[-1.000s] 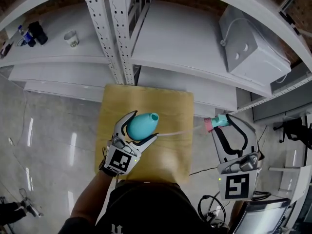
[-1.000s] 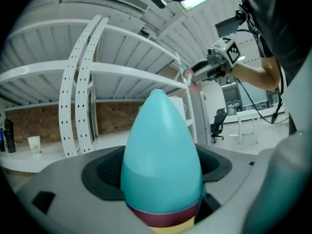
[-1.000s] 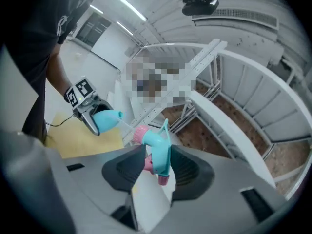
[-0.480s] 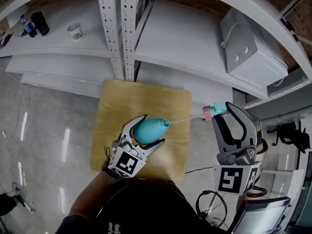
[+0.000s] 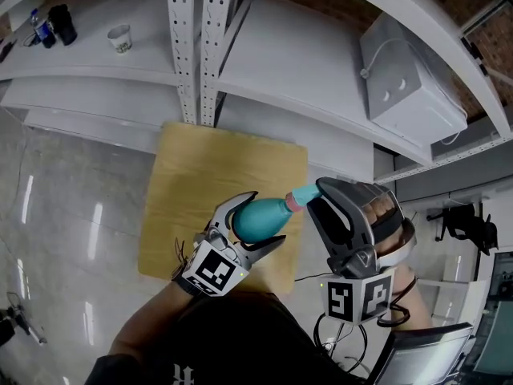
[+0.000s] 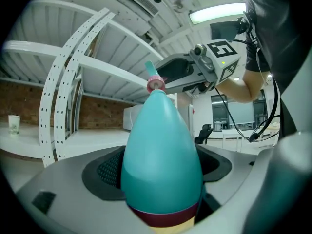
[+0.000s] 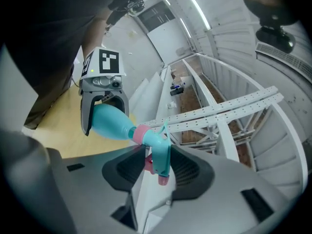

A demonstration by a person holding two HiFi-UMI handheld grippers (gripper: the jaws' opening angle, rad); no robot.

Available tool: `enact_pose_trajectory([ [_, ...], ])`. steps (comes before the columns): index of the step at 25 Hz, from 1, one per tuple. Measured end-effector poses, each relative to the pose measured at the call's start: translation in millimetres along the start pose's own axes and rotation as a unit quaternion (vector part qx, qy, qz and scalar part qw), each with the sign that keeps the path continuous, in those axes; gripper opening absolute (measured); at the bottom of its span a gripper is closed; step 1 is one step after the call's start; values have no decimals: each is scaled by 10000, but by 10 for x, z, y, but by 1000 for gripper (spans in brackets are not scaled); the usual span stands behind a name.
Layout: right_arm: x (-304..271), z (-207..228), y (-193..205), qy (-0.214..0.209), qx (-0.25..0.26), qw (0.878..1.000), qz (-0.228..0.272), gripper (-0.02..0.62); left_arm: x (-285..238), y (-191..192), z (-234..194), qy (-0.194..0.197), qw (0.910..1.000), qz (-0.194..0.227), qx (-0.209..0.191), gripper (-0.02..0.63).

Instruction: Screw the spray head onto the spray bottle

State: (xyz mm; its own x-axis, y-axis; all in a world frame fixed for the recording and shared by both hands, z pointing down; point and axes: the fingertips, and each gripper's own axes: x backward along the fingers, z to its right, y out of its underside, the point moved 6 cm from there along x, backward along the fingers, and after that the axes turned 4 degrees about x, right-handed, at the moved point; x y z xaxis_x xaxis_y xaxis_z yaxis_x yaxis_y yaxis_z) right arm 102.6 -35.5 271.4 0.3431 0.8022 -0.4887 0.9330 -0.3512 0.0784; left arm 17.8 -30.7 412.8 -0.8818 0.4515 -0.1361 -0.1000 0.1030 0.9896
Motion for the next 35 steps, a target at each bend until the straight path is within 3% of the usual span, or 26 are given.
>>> enact_pose_trajectory([
  [12, -31, -61, -135, 40, 467, 9989, -63, 166, 62, -127, -26, 190, 9990, 142, 388, 423],
  [20, -134, -65, -158, -245, -77, 9943, -1035, 166, 4, -83, -77, -746, 9965, -366, -122, 423],
  [27, -52, -4, -230, -709, -516, 9922, -884, 167, 52, -86, -68, -314, 9993, 199, -52, 423],
  [35, 179, 173, -400, -652, -134, 9960, -589, 167, 101, -271, -91, 57, 9973, 670, -288, 423],
])
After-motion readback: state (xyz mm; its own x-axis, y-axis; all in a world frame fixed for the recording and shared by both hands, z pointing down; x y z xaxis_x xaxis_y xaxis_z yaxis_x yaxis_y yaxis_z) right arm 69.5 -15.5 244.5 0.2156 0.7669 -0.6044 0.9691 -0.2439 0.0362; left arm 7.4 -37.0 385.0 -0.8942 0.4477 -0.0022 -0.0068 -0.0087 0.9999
